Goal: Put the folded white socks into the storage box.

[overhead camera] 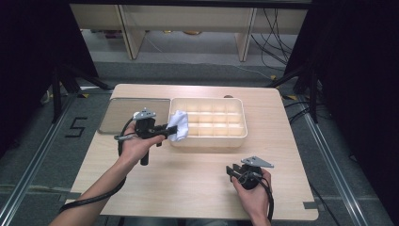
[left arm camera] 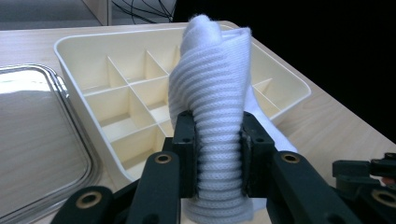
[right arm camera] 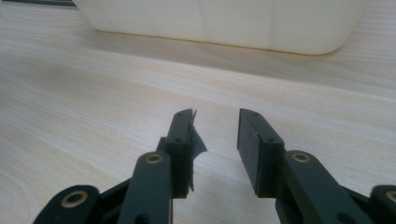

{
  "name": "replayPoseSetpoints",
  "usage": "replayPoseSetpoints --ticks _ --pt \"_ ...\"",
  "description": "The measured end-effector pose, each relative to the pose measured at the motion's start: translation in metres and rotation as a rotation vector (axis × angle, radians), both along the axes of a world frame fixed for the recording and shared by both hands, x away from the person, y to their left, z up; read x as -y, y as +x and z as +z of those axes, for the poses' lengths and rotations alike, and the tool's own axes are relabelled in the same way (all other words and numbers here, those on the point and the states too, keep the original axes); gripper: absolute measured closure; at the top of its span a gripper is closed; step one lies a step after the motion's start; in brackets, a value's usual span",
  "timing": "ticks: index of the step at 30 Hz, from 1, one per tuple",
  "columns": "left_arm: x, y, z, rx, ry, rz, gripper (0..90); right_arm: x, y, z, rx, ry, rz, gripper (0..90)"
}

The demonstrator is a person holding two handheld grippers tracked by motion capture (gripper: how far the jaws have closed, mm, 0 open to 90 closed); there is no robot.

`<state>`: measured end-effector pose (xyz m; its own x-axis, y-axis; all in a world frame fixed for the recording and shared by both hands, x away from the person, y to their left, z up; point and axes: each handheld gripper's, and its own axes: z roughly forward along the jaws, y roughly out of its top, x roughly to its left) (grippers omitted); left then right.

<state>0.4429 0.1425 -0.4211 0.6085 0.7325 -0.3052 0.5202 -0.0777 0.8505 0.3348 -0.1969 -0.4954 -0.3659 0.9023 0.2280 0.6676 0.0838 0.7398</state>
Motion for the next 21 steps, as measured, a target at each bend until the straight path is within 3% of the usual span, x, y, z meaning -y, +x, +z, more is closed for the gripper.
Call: replayPoseSetpoints --ticks 1,2,12,19,21 --pt "0.000 0.003 0.000 -0.004 0.007 0.008 71.9 0.003 0.002 -0.002 0.030 -0.008 0.021 66.7" --pt "0.001 0.005 0.000 0.000 -0.001 0.013 71.9 0.003 0.003 -0.002 0.030 -0.019 0.015 66.7" --pt "0.006 0.031 -0.003 -0.026 0.051 0.047 71.9 0.004 0.002 -0.001 0.030 -0.008 0.017 66.6" --pt "0.007 0.041 -0.005 -0.041 0.077 0.054 71.9 0.004 0.002 -0.001 0.028 -0.013 0.012 66.6" --pt "0.010 0.040 -0.004 -0.038 0.058 0.054 71.9 0.002 0.000 0.000 0.002 0.012 -0.010 66.6"
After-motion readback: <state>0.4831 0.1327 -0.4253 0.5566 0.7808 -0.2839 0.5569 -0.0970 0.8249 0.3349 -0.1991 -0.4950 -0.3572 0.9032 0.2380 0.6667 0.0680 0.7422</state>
